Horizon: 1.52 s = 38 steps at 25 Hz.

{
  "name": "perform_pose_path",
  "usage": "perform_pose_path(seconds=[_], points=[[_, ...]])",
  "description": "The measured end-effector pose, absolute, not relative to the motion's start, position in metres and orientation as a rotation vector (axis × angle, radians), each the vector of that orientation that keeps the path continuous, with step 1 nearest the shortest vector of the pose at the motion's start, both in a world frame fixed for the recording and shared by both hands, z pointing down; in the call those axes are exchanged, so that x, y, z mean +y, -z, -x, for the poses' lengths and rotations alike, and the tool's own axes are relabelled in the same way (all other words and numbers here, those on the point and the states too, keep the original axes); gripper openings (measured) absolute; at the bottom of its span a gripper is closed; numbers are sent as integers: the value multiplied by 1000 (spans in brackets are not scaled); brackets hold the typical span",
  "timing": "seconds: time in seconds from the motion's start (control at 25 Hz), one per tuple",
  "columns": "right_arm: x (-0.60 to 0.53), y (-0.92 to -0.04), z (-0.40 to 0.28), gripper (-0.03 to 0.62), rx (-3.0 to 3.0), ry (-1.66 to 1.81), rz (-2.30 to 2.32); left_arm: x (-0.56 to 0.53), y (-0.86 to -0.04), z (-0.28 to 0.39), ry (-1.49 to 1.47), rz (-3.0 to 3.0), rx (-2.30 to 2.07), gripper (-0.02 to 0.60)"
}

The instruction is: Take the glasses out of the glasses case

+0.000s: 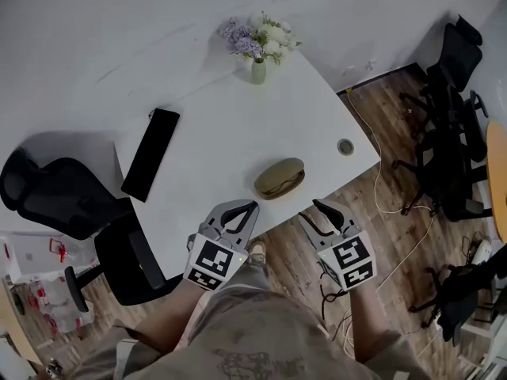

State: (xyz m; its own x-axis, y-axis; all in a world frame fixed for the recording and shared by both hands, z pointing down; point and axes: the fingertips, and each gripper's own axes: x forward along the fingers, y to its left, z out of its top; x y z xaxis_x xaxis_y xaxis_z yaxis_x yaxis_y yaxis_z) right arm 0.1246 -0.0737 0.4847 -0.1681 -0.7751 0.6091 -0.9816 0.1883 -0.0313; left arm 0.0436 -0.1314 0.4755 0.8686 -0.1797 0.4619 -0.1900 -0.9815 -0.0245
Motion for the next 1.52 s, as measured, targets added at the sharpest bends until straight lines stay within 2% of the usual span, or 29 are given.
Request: perform_pose_path(seconds=[0.48,0.92,1.52], points=[[-110,-561,-136,173,-1960,-670,-1429,-156,-538,-50,-895,-2850,-317,15],[-124,-613,-146,173,-2047,-677,-1043,-162,-565,-55,-961,-2645,-614,15],[-142,-647,-150,175,-2108,-590,-717,-145,-657,-77,-1035,-2360,-774,15]])
